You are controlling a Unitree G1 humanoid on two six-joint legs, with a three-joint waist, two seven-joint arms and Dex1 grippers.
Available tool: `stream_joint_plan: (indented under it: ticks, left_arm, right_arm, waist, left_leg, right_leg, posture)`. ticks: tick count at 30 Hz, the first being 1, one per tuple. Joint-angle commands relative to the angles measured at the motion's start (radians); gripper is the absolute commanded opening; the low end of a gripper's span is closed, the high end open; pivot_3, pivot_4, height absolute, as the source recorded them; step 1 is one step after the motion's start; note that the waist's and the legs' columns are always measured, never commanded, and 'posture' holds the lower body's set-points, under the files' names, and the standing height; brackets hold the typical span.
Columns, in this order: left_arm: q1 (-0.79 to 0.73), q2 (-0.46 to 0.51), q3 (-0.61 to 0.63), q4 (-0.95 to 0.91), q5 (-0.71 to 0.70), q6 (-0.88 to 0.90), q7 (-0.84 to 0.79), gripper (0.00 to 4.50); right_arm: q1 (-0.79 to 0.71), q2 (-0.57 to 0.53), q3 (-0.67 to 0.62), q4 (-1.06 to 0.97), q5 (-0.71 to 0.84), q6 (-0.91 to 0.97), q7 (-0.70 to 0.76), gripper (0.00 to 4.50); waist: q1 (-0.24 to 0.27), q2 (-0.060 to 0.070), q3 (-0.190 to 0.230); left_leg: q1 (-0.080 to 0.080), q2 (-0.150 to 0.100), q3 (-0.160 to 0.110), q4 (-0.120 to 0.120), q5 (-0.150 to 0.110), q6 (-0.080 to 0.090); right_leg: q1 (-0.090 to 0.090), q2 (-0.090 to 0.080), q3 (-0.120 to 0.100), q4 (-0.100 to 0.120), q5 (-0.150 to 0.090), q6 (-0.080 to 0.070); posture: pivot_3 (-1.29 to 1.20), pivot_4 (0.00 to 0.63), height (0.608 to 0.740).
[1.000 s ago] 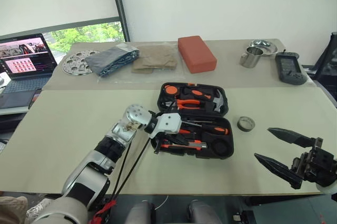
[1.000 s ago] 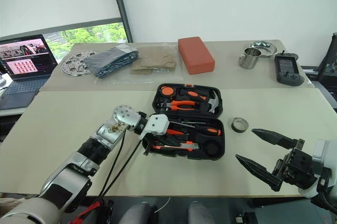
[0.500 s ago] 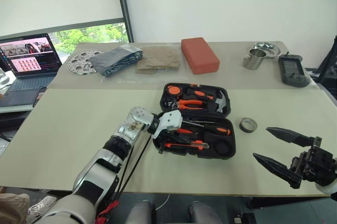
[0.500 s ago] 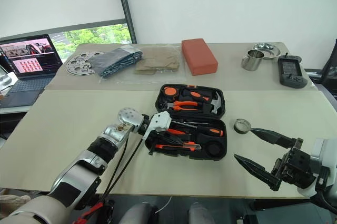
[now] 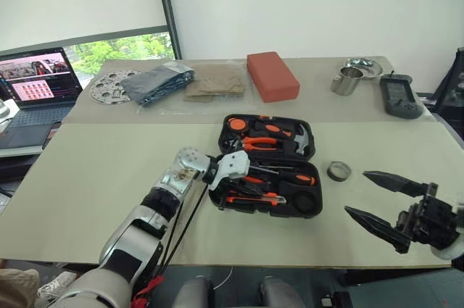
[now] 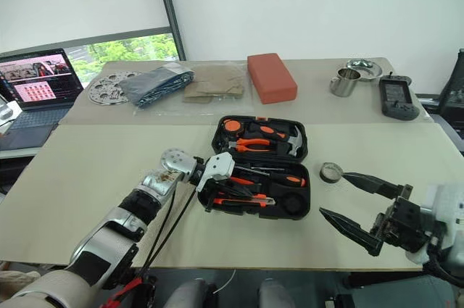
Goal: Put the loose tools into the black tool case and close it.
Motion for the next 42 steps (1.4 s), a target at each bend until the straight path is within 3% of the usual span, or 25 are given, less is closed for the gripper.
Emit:
stream_joint_plan:
  ticks: [1,2,5,12,15,17,20,31,42]
  left_arm:
    - [0.007,0.062,0.081,-0.201,-0.057,0.129,0.037,0.04]
    - [0.015,0.075,0.092,-0.242,-0.069,0.161,0.043,0.04]
    - [0.055,0.130,0.147,-0.389,-0.117,0.267,0.076,0.72]
    - [0.190,0.294,0.294,-0.685,-0.260,0.485,0.109,3.29]
    - [0.251,0.384,0.364,-0.774,-0.333,0.563,0.101,4.47]
    - [0.272,0.417,0.385,-0.806,-0.366,0.591,0.108,4.49]
    - [0.320,0.479,0.461,-0.850,-0.436,0.637,0.101,4.50]
    - [0.345,0.536,0.503,-0.913,-0.532,0.662,0.133,4.50]
    - [0.345,0.563,0.482,-0.935,-0.541,0.659,0.159,4.50]
  right_arm:
    - [-0.053,-0.034,0.054,0.030,-0.070,0.004,-0.028,4.50]
    - [-0.062,-0.037,0.067,0.040,-0.084,0.002,-0.030,4.50]
    - [-0.114,-0.062,0.150,0.085,-0.176,0.011,-0.060,4.50]
    - [-0.305,-0.038,0.357,0.143,-0.336,0.101,-0.224,4.50]
    - [-0.382,0.025,0.399,0.151,-0.318,0.159,-0.292,4.50]
    - [-0.407,0.049,0.411,0.148,-0.318,0.187,-0.318,4.50]
    - [-0.460,0.106,0.486,0.159,-0.356,0.205,-0.366,3.79]
    - [-0.563,0.214,0.593,0.249,-0.432,0.265,-0.475,0.06]
    - [-0.528,0.190,0.710,0.281,-0.520,0.330,-0.454,0.03]
  waist:
    - [-0.005,0.000,0.001]
    - [-0.006,0.001,0.001]
    - [-0.010,0.001,0.001]
    - [-0.017,0.001,0.003]
    - [-0.017,0.001,0.003]
    - [-0.013,0.002,0.003]
    - [-0.009,0.004,0.003]
    - [-0.014,0.002,0.004]
    - [-0.018,0.001,0.004]
  left_leg:
    - [0.000,0.000,0.000,0.000,0.000,0.000]
    - [0.000,0.000,-0.001,0.000,0.000,0.000]
    - [0.000,0.001,-0.001,-0.001,0.000,0.000]
    - [0.001,0.002,-0.002,-0.002,0.000,0.000]
    - [0.002,0.003,-0.003,-0.003,0.001,-0.001]
    - [0.003,0.003,-0.003,-0.004,0.001,-0.001]
    - [0.002,0.002,-0.003,-0.004,0.001,-0.001]
    - [0.003,0.003,-0.002,-0.006,0.001,-0.001]
    - [0.006,0.003,-0.002,-0.007,0.001,-0.001]
  right_leg:
    - [-0.001,0.000,-0.001,0.000,0.000,0.000]
    - [-0.002,0.000,-0.001,0.000,0.000,0.000]
    - [-0.002,0.000,-0.001,0.000,0.000,0.000]
    - [-0.003,-0.001,0.000,-0.001,0.000,-0.001]
    - [-0.004,-0.001,-0.001,0.000,0.000,-0.002]
    - [-0.005,-0.001,-0.001,0.000,0.001,-0.002]
    - [-0.005,-0.003,-0.002,0.000,0.003,-0.007]
    - [-0.005,-0.003,-0.004,-0.001,0.004,-0.008]
    - [-0.005,-0.002,-0.004,-0.001,0.003,-0.008]
  posture:
    - [0.00,0.150,0.740]
    - [0.00,0.150,0.740]
    - [0.00,0.150,0.740]
    - [0.00,0.150,0.740]
    - [0.00,0.150,0.740]
    - [0.00,0.150,0.740]
    - [0.00,0.150,0.740]
    - [0.00,0.150,0.740]
    - [0.00,0.150,0.740]
